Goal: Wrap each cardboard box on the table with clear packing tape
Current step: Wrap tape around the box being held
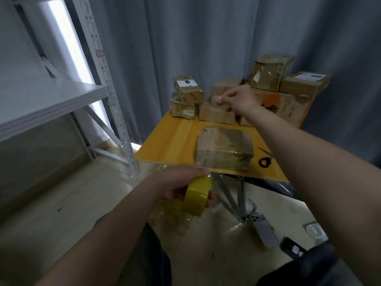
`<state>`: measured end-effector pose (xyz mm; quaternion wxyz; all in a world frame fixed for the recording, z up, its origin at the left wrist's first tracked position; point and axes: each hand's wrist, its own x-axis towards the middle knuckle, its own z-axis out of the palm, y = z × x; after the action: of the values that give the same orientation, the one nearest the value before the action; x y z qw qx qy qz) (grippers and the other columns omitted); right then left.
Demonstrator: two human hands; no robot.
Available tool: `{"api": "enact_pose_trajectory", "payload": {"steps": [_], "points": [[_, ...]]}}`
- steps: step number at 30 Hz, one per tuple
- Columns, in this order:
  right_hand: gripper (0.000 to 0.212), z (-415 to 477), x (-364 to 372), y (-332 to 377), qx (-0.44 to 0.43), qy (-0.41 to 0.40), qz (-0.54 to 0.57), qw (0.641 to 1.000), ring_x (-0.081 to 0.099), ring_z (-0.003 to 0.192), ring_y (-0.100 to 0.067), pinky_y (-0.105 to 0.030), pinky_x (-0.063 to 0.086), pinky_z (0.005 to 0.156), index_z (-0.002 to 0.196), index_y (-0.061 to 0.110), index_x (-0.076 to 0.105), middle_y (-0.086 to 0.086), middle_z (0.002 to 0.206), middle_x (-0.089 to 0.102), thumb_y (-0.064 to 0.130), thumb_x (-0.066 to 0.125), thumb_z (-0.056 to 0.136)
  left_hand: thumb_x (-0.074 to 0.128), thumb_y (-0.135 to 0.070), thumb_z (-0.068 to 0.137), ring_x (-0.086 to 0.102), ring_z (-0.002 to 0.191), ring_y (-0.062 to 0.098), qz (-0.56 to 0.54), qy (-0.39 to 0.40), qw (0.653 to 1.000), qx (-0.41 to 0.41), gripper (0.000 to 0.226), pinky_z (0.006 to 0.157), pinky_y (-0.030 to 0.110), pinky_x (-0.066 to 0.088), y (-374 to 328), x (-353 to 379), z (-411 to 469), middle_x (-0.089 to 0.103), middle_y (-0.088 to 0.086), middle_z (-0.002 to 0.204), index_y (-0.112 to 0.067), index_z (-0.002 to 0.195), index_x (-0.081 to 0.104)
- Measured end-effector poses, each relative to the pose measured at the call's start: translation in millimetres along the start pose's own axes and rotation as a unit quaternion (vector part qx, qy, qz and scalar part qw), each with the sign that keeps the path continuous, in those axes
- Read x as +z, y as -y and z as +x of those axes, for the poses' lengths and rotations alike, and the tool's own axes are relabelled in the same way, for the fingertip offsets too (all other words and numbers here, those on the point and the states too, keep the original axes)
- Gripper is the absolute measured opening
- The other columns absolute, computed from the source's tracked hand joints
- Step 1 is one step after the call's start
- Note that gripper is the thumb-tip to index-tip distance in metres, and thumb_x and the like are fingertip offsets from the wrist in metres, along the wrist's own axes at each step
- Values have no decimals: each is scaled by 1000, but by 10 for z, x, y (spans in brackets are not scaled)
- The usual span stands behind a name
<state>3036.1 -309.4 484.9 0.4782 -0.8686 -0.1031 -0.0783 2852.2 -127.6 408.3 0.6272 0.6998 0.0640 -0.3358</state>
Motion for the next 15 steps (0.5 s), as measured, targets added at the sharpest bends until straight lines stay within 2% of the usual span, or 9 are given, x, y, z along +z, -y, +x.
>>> {"api": "enact_pose_trajectory", "payload": {"steps": [3, 6, 9, 10, 12, 13, 15], "points": [[12, 192, 140, -124, 3, 17, -24, 1000, 69, 86, -15, -33, 59, 76, 89, 22, 82, 9, 91, 75, 34, 81, 88, 50, -39, 106, 75, 89, 33, -12, 3, 1000, -19, 34, 88, 47, 58, -38, -19, 120, 75, 23, 107, -10, 124, 48], [14, 301, 221, -224, 17, 38, -58, 997, 65, 82, -10, -22, 46, 58, 94, 18, 82, 10, 96, 73, 32, 78, 91, 49, -41, 107, 75, 91, 32, -15, 6, 999, -28, 33, 88, 45, 57, -67, -32, 219, 76, 21, 108, -11, 122, 47], [14, 420, 341, -338, 16, 50, -74, 996, 66, 79, -8, -18, 44, 53, 93, 18, 83, 10, 96, 73, 31, 78, 92, 46, -41, 108, 74, 93, 33, -27, 9, 999, -30, 34, 88, 45, 57, -63, -63, 289, 75, 21, 109, -13, 127, 44], [13, 451, 381, -366, 17, 51, -76, 996, 68, 81, -11, -19, 48, 56, 91, 19, 83, 11, 95, 73, 32, 79, 91, 45, -41, 108, 74, 93, 32, -32, 15, 999, -28, 34, 87, 44, 57, -59, -70, 310, 75, 21, 110, -14, 128, 43], [11, 527, 466, -434, 21, 56, -76, 995, 71, 87, -16, -32, 61, 73, 85, 22, 83, 11, 95, 75, 32, 81, 89, 44, -40, 109, 74, 91, 32, -40, 23, 999, -22, 33, 83, 42, 58, -48, -80, 354, 75, 21, 110, -14, 129, 43], [11, 554, 503, -466, 23, 60, -77, 995, 72, 89, -17, -37, 62, 80, 83, 22, 83, 10, 97, 76, 32, 82, 88, 43, -39, 109, 74, 90, 32, -44, 24, 999, -20, 32, 82, 41, 58, -43, -91, 375, 75, 22, 110, -15, 129, 43], [12, 569, 560, -517, 27, 65, -84, 994, 72, 84, -18, -37, 62, 80, 84, 22, 83, 8, 104, 76, 34, 81, 88, 42, -38, 110, 73, 92, 34, -43, 25, 999, -15, 30, 85, 43, 58, -14, -122, 420, 74, 23, 112, -17, 130, 42]]}}
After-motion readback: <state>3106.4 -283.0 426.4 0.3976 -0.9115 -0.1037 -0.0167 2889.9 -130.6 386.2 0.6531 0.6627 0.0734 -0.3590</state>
